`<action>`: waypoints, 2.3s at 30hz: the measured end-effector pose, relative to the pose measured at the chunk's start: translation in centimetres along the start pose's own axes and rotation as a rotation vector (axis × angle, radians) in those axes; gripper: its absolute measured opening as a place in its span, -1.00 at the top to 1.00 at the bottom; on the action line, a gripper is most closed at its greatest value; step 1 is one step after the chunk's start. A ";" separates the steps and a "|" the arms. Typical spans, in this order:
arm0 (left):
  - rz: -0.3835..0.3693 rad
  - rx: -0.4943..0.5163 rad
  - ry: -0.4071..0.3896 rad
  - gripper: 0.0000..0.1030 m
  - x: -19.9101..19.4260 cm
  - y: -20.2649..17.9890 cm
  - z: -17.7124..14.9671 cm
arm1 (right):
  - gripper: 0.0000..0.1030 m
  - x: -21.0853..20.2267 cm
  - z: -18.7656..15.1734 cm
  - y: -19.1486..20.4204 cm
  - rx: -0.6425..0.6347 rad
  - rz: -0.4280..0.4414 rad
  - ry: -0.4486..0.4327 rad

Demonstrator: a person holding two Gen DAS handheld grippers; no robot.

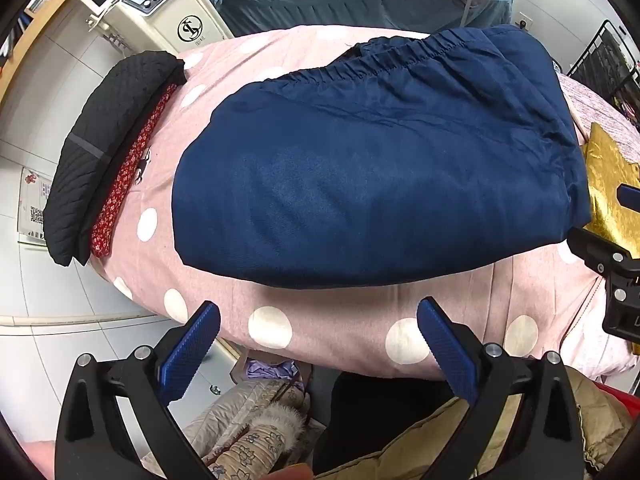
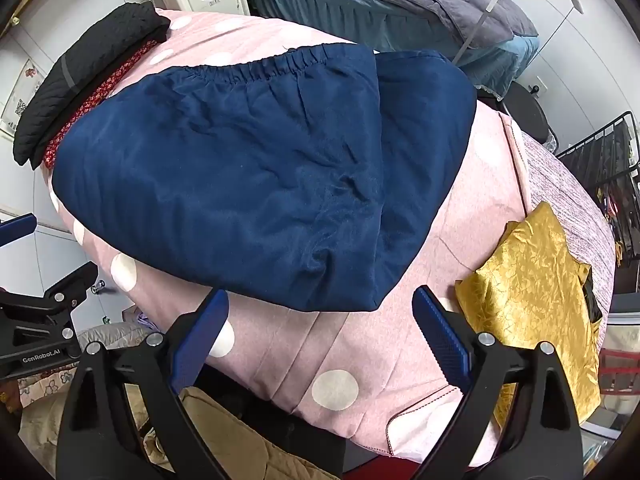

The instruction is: Fold large clothes

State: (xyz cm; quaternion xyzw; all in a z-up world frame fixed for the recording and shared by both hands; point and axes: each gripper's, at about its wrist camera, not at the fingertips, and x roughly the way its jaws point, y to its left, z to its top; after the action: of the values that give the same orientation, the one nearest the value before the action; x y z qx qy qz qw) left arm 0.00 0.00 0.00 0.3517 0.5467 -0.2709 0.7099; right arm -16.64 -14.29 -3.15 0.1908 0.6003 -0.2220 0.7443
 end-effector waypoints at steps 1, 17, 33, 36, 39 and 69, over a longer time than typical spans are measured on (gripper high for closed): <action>-0.001 -0.001 0.000 -0.88 0.0 0.0 0.0 | -0.78 0.0 0.0 0.0 -0.001 0.000 0.000; 0.001 0.000 0.002 -0.88 0.0 -0.1 -0.1 | -0.78 0.0 -0.1 0.1 0.000 0.000 0.000; -0.006 0.000 -0.007 -0.88 0.4 -0.2 -0.3 | -0.78 0.1 -0.3 0.0 0.005 0.001 0.001; -0.010 -0.005 -0.016 -0.88 0.4 -0.2 -0.4 | -0.78 0.1 -0.3 0.0 0.004 0.002 0.000; -0.003 -0.001 -0.006 -0.88 0.4 -0.1 -0.4 | -0.78 0.1 -0.2 0.0 0.004 0.003 0.001; -0.049 -0.089 -0.005 -0.88 0.4 2.1 1.1 | -0.78 0.2 0.7 -0.4 0.015 0.015 -0.008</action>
State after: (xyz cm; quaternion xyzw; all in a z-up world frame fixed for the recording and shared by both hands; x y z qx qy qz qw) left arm 2.38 0.40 0.26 0.3057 0.5650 -0.2646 0.7193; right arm -16.24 -15.02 -3.25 0.1999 0.5942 -0.2215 0.7469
